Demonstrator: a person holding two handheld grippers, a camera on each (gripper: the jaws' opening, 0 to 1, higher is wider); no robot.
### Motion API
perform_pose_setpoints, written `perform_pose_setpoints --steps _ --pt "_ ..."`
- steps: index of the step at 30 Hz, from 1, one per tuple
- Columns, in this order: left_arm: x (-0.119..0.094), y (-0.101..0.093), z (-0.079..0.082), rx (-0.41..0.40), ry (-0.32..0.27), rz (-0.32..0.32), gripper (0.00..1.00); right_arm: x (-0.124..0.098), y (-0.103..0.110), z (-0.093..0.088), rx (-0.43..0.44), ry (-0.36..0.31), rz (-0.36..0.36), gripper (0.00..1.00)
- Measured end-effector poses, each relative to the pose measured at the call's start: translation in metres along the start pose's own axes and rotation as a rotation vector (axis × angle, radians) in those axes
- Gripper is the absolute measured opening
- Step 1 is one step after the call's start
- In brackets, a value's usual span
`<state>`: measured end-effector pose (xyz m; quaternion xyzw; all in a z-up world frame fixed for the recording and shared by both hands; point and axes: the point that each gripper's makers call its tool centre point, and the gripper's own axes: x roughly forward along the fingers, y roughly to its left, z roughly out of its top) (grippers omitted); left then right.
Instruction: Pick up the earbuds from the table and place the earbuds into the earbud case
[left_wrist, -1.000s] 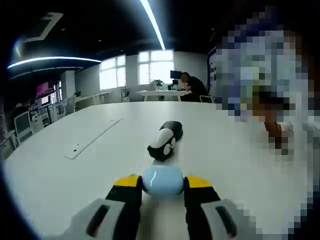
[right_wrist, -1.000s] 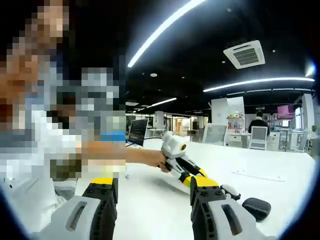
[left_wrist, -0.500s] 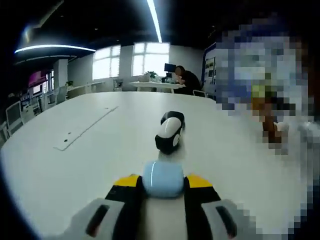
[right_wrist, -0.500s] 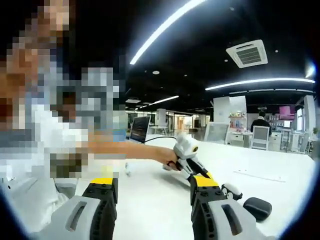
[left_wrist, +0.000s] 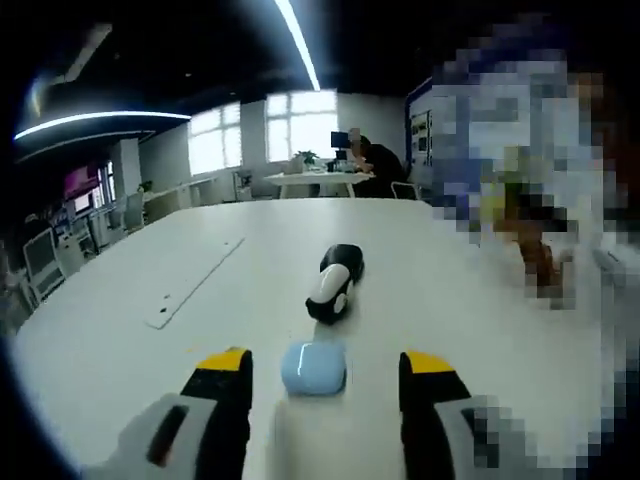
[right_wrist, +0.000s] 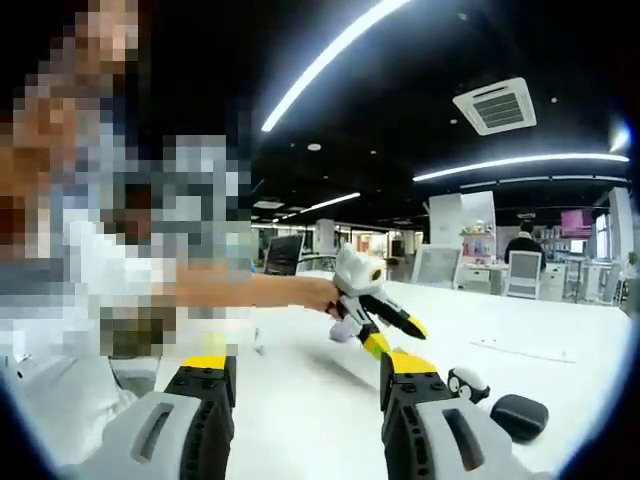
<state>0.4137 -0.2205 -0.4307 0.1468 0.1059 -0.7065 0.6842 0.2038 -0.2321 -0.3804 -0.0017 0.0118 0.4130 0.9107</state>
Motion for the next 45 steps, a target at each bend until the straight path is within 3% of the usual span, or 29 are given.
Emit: perform_pose_setpoints --steps 5,9,10,15,16,18,20,26,30,34,37,40,45 --pt "-0.057 -0.006 0.02 -0.075 -0.043 0.17 0.58 0.0 -0.007 0.0 0.017 -0.002 -0.04 0.56" --pt "-0.092 -0.03 0.03 -0.064 -0.109 0.239 0.54 -0.001 -0.016 0.003 0.015 -0.011 -0.087 0.56" --pt "-0.106 -0.044 0.035 -0.059 -0.146 0.244 0.51 -0.001 -0.016 0.005 0.018 -0.017 -0.091 0.55" --pt "-0.15 -0.075 0.031 -0.031 -0.16 0.4 0.51 -0.001 -0.017 0.008 0.018 -0.031 -0.116 0.55" --pt "-0.153 -0.085 0.03 -0.029 -0.161 0.4 0.52 0.0 -0.016 0.008 0.014 -0.029 -0.119 0.55" --pt "-0.163 -0.095 0.031 -0.023 -0.201 0.454 0.51 0.001 -0.016 0.007 0.01 -0.024 -0.126 0.54" --pt "-0.165 -0.107 0.027 -0.031 -0.196 0.451 0.51 0.003 -0.014 0.008 0.007 -0.023 -0.13 0.54" --pt "-0.183 -0.127 0.016 -0.082 -0.241 0.521 0.52 0.007 -0.01 0.006 0.011 -0.015 -0.126 0.54" --pt "-0.181 -0.136 0.01 -0.086 -0.258 0.535 0.52 0.008 -0.01 0.005 0.013 -0.014 -0.128 0.54" --pt "-0.178 -0.142 -0.001 -0.093 -0.26 0.536 0.52 0.011 -0.01 0.003 0.015 -0.014 -0.139 0.54" --pt "-0.177 -0.146 -0.009 -0.141 -0.28 0.499 0.52 0.013 -0.012 -0.002 -0.004 0.01 -0.153 0.54" --pt "-0.179 -0.147 -0.012 -0.134 -0.26 0.502 0.52 0.015 -0.012 -0.005 -0.025 0.028 -0.155 0.54" --pt "-0.189 -0.143 -0.011 -0.145 -0.279 0.524 0.51 0.017 -0.008 -0.006 -0.045 0.041 -0.147 0.54"
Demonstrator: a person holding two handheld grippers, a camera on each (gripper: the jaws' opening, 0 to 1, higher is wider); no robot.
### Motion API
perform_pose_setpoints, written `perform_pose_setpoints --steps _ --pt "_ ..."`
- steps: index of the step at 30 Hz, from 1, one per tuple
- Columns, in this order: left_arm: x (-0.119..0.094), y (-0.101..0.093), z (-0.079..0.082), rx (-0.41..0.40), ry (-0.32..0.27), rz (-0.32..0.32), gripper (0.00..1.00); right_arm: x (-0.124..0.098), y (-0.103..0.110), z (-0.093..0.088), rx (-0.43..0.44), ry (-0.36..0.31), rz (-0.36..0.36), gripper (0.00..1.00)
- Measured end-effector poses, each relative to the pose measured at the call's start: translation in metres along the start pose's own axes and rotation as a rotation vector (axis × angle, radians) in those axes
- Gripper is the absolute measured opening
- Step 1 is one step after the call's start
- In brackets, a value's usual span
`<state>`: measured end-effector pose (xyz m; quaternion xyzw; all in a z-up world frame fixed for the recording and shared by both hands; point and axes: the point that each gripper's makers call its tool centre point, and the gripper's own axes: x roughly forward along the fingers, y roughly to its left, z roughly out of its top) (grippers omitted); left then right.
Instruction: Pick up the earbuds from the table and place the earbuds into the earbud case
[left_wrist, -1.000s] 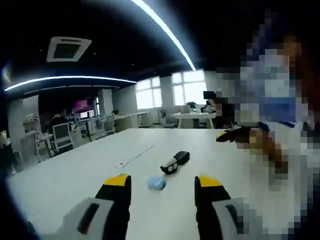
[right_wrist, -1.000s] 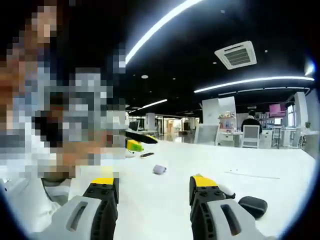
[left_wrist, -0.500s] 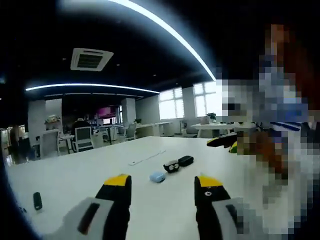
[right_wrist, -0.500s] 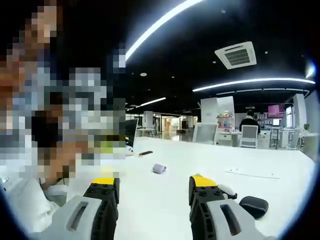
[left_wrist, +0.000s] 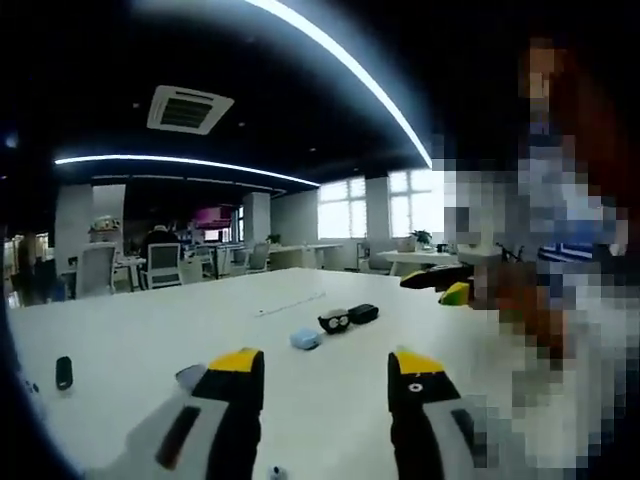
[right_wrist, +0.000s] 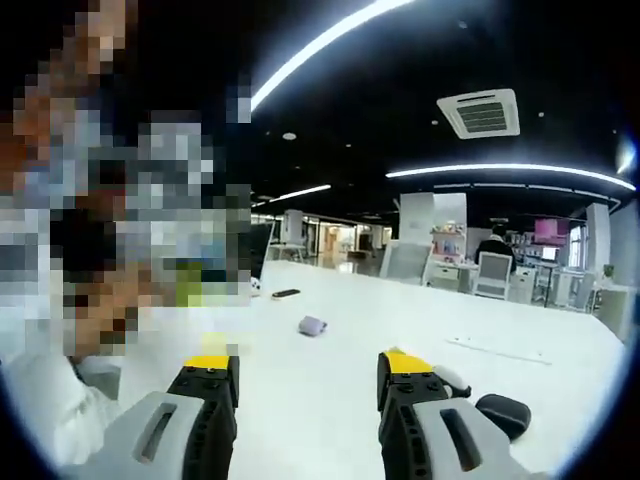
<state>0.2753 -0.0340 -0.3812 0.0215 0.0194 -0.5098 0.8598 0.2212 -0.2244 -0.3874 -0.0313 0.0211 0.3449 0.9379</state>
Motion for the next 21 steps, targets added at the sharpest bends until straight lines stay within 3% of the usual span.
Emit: perform_pose_setpoints --steps 10,13,17,21 --pt "-0.001 0.002 -0.002 0.004 0.002 0.01 0.51 0.001 0.002 -0.001 -0.017 0.008 0.004 0.53" --pt "-0.001 0.007 -0.003 0.081 0.027 0.019 0.49 0.001 0.002 -0.002 -0.029 0.018 0.002 0.53" --pt "0.006 0.023 -0.006 0.178 0.104 0.04 0.47 0.0 0.002 -0.002 -0.033 0.019 0.001 0.53" --pt "0.023 0.049 -0.021 0.254 0.263 0.027 0.48 -0.001 0.002 -0.001 -0.037 0.02 -0.002 0.53"
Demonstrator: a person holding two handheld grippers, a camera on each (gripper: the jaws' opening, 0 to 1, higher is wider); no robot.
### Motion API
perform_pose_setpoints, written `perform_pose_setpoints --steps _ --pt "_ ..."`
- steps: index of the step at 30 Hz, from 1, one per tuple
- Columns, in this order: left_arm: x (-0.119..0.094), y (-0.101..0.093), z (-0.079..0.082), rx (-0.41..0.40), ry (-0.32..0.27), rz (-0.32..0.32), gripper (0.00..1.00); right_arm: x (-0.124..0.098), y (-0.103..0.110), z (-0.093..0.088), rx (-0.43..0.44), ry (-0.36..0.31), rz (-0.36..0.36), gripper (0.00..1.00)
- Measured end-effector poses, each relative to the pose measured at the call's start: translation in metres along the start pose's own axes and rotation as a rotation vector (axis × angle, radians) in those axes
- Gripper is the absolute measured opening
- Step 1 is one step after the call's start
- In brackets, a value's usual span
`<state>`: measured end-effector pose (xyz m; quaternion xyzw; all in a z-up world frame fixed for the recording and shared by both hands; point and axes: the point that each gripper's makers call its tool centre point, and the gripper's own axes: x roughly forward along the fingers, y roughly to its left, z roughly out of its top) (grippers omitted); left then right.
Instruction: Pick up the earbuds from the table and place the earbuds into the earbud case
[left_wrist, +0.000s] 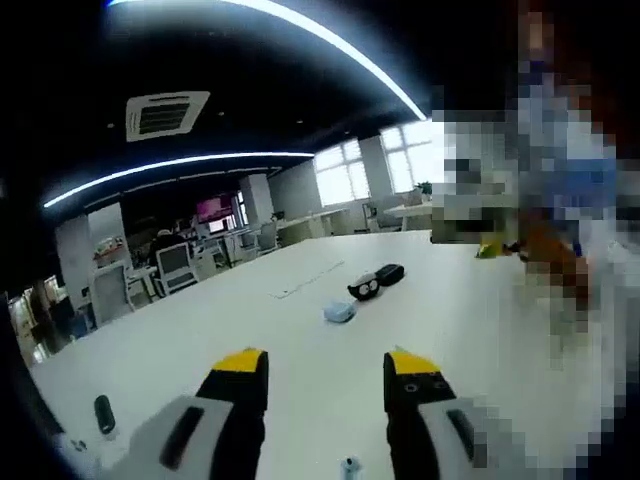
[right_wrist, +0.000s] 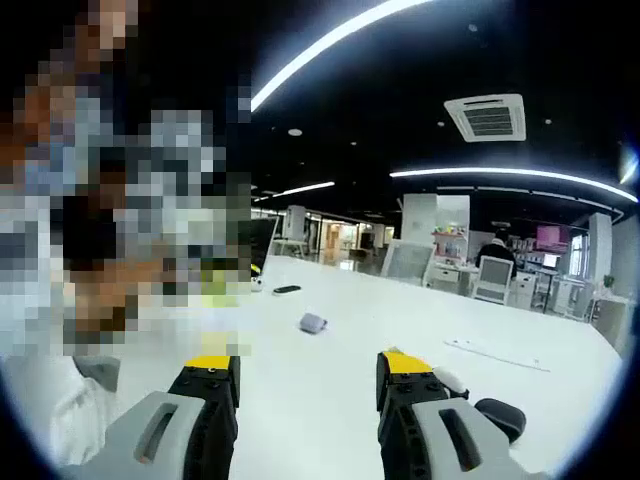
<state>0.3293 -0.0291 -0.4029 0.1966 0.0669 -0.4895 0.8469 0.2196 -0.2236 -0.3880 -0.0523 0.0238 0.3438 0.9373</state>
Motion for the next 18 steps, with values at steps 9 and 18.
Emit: perform_pose_setpoints --steps 9,18 --pt "0.042 0.041 -0.037 0.171 0.199 -0.036 0.46 0.001 -0.001 -0.004 0.006 0.01 0.005 0.53" --pt "0.082 0.081 -0.075 0.113 0.364 -0.054 0.45 0.001 0.0 -0.007 0.003 0.018 0.013 0.53"
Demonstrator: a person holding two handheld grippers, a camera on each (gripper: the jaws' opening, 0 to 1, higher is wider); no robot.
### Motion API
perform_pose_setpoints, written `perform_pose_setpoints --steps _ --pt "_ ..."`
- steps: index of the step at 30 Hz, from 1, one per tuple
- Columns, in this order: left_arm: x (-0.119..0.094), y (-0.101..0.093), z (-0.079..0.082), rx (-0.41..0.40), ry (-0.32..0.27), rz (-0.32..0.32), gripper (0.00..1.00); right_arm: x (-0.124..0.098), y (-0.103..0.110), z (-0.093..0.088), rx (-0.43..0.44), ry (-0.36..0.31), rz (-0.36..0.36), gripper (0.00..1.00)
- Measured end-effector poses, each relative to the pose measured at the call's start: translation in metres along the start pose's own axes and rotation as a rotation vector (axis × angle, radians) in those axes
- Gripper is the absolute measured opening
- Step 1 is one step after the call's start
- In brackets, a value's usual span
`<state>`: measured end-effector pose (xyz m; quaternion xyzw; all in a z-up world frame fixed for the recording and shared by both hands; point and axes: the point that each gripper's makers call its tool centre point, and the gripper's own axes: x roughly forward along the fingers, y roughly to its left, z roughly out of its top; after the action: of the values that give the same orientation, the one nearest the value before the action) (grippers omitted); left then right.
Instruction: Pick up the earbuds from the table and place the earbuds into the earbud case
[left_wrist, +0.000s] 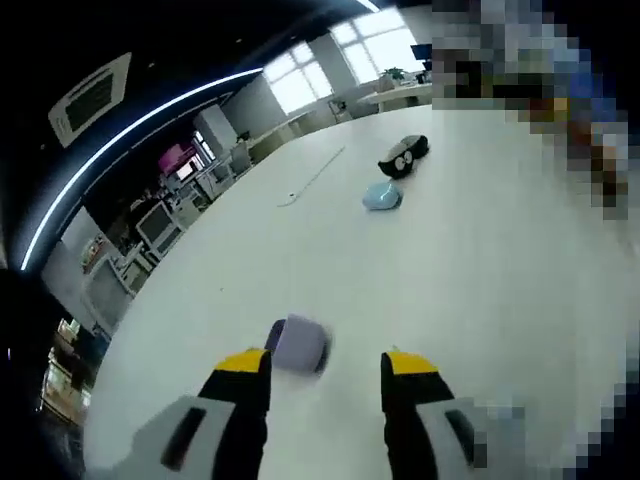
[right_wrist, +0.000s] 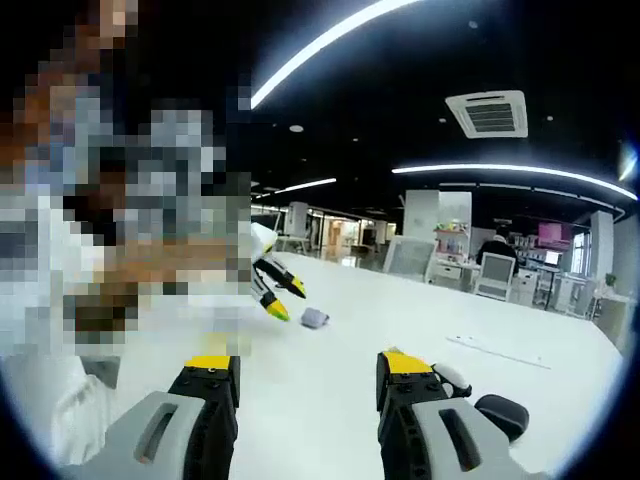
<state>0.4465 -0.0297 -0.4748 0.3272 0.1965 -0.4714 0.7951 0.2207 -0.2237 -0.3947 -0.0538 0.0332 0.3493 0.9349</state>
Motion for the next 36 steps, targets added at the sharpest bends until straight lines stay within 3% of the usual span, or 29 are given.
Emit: perform_pose_setpoints --steps 1,2,4,11,17,29,31,32,33,34,36 --pt "0.004 0.005 0.0 -0.044 -0.006 -0.017 0.45 0.0 0.0 0.0 0.0 0.0 0.0 0.53" --pt "0.006 0.013 -0.001 -0.031 -0.004 -0.015 0.45 0.0 0.0 0.0 0.001 0.0 0.0 0.53" --pt "0.011 0.02 -0.004 0.038 0.01 -0.001 0.42 0.0 -0.001 0.0 0.0 0.001 -0.001 0.53" --pt "0.026 0.011 -0.005 0.193 0.038 0.006 0.33 0.0 -0.003 -0.001 0.002 0.004 -0.003 0.53" --pt "0.034 0.012 -0.013 0.21 0.072 0.007 0.28 0.0 -0.002 -0.001 0.0 0.005 -0.003 0.53" --pt "0.032 0.005 -0.011 0.262 0.06 0.043 0.24 0.0 -0.003 -0.004 0.001 0.013 -0.004 0.53" --pt "0.028 0.003 -0.005 0.299 0.057 0.061 0.23 0.0 -0.003 -0.002 0.008 0.005 -0.001 0.53" --pt "0.026 -0.001 0.001 0.326 0.041 0.06 0.09 0.0 -0.002 -0.002 0.015 -0.003 0.005 0.53" --pt "0.016 0.006 0.03 0.405 -0.077 0.133 0.03 -0.001 -0.002 -0.001 0.024 -0.012 0.013 0.53" --pt "0.011 0.002 0.027 0.368 -0.035 0.116 0.03 -0.001 -0.002 0.0 0.04 -0.022 0.019 0.53" --pt "0.003 -0.003 0.047 0.426 -0.067 0.148 0.03 -0.001 -0.004 0.001 0.057 -0.031 0.019 0.53"
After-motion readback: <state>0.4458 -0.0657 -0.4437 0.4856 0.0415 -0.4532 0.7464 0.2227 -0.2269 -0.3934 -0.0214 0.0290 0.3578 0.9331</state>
